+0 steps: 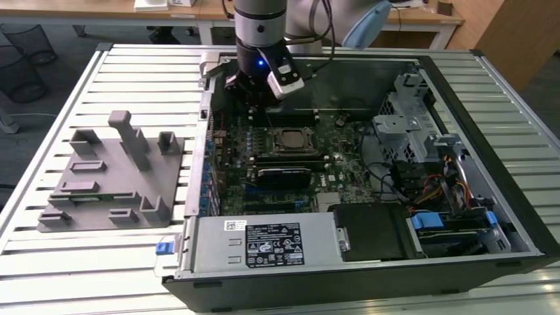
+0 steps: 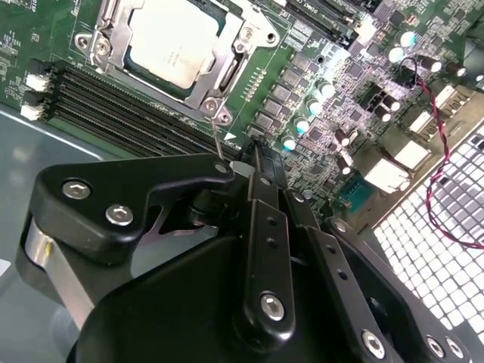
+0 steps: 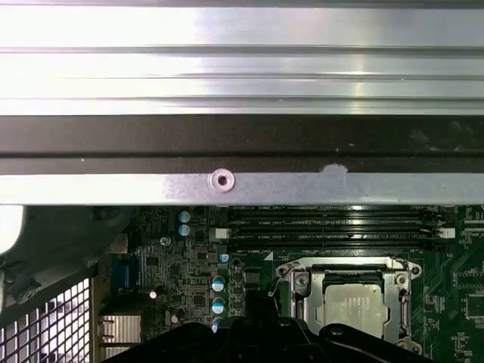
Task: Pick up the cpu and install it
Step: 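Install the first cpu locking lever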
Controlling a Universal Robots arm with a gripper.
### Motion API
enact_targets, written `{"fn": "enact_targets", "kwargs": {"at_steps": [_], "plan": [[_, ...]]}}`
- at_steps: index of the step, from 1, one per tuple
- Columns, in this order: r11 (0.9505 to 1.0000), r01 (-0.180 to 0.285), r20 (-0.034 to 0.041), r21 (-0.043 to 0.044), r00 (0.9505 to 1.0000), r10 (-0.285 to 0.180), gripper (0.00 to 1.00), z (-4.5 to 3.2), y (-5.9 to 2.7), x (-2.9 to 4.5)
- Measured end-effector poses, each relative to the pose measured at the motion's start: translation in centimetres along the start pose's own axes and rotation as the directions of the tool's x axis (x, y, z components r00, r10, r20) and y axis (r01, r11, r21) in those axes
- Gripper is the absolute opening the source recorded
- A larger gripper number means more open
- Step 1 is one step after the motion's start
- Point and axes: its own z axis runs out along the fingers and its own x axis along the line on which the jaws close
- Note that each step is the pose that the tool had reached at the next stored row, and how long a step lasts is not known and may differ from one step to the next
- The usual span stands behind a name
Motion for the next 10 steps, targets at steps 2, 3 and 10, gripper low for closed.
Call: {"fn": "enact_targets", "kwargs": {"at_steps": [2, 3, 10], "plan": [[1.0000, 0.000, -0.0001, 0.0001, 1.0000, 0.000, 0.11, 0.00, 0.02, -0.01], [1.0000, 0.000, 0.0000, 0.0000, 1.0000, 0.000, 0.11, 0.00, 0.03, -0.02], [1.0000, 0.000, -0.0001, 0.0000, 1.0000, 0.000, 0.11, 0.00, 0.06, -0.39]]}}
